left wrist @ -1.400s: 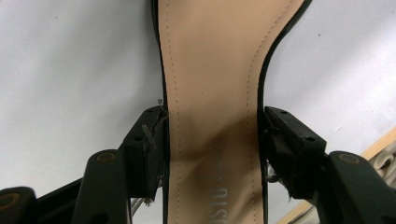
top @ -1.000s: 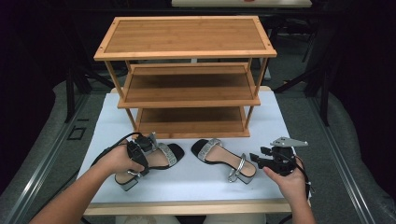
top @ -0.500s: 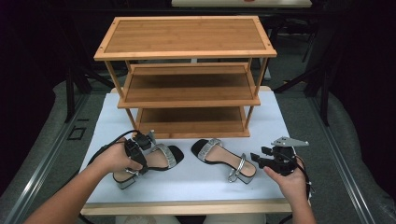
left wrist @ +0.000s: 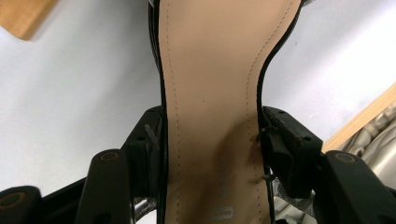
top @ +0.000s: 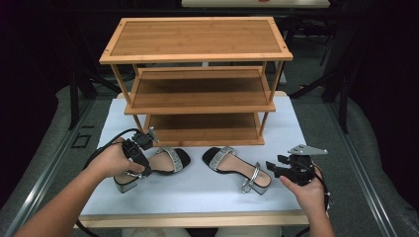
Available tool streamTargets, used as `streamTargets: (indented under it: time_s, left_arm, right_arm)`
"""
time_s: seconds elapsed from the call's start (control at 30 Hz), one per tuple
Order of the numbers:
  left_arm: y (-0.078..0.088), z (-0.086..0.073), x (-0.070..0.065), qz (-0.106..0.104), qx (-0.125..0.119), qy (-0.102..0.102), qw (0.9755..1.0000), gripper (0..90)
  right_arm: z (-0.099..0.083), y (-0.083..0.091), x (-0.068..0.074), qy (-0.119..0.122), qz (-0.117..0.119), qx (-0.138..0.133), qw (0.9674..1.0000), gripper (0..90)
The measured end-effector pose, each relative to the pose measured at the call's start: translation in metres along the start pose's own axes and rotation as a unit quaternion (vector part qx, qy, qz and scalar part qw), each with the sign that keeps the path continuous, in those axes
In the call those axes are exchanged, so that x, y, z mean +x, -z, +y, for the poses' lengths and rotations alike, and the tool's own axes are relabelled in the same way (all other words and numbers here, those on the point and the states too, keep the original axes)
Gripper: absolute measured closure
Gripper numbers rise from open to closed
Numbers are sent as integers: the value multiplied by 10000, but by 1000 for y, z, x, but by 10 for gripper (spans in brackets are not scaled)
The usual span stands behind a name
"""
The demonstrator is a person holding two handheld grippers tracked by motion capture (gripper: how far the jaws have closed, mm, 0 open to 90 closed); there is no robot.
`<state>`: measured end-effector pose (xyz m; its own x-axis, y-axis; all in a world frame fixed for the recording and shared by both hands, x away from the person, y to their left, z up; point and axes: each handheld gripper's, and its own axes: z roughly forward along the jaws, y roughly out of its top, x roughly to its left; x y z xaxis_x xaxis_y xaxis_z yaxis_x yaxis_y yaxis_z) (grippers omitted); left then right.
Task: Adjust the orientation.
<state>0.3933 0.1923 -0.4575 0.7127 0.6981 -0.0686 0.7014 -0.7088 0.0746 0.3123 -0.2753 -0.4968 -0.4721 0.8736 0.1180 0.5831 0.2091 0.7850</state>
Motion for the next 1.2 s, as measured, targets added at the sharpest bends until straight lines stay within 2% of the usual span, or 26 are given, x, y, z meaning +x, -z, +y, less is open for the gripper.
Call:
streamTargets:
  time_s: [0.13, 0.23, 0.27, 0.37, 0.57, 0.63, 0.7, 0.73, 0.77, 0.8, 0.83, 0.87, 0.9, 0.97, 1.0, 1.03, 1.07, 1.1, 1.13, 1.2]
  left_arm:
    - [2, 4, 1, -3, -55, 118, 9999, 434]
    - [0, 16, 2, 35, -208, 402, 9990, 435]
    - [0, 16, 2, 35, -208, 402, 9990, 435]
    - [-3, 28, 4, 0, -283, 666, 9974, 436]
    - [-6, 44, 7, 51, -389, 889, 9953, 437]
    - [-9, 53, 8, 73, -492, 1091, 9928, 437]
    - [-11, 56, 9, 79, -511, 1140, 9921, 437]
    - [-15, 60, 7, 74, -545, 1348, 9893, 437]
    - [-15, 62, 9, 116, -498, 1187, 9916, 437]
    - [-18, 65, 10, 147, -490, 1188, 9916, 437]
    - [-21, 69, 10, 184, -519, 1287, 9902, 437]
    - [-24, 71, 14, 202, -533, 1154, 9917, 437]
    - [-26, 73, 19, 227, -530, 885, 9944, 437]
    - [-29, 74, 20, 204, -534, 896, 9943, 437]
    - [-32, 74, 19, 163, -577, 1065, 9925, 437]
    - [-36, 74, 28, 93, -604, 681, 9958, 437]
    - [-36, 74, 28, 93, -604, 681, 9958, 436]
    - [-38, 74, 28, 73, -613, 774, 9951, 435]
    - [-40, 73, 31, 74, -594, 588, 9965, 435]
    - [-43, 72, 31, 91, -600, 568, 9965, 433]
  right_arm:
    - [0, 0, 1, 6, 7, 25, 10000, 437]
    - [0, 0, 1, 13, 8, 31, 10000, 437]
    - [0, 0, 1, 13, 8, 31, 10000, 437]
    - [0, 0, 0, -1, -16, 26, 10000, 437]
    - [-1, 0, -2, -31, 20, -11, 10000, 437]
    - [-1, 0, -2, -36, -22, -7, 10000, 437]
    - [-1, 0, -2, -28, -19, -8, 10000, 437]
    - [-1, 0, -2, -34, -2, -12, 10000, 437]
    - [-1, 0, -3, -23, 1, -15, 10000, 437]
    - [-1, 0, -2, -30, 0, -13, 10000, 437]
    - [-1, 0, -2, -35, -5, -10, 10000, 437]
    - [-1, 0, -3, -32, -8, -11, 10000, 437]
    - [-2, 0, -3, -32, -10, -10, 10000, 437]
    - [-2, 0, -3, -38, -10, -5, 10000, 437]
    - [-2, 0, -3, -36, -9, -2, 10000, 437]
    - [-2, -2, -3, -58, -46, -51, 10000, 437]
    - [-2, -2, -3, -58, -46, -51, 10000, 437]
    - [-3, -2, -3, -66, -29, -52, 10000, 437]
    - [-3, -2, -3, -66, -29, -52, 10000, 437]
    - [-2, -2, -3, -40, -16, 14, 10000, 437]
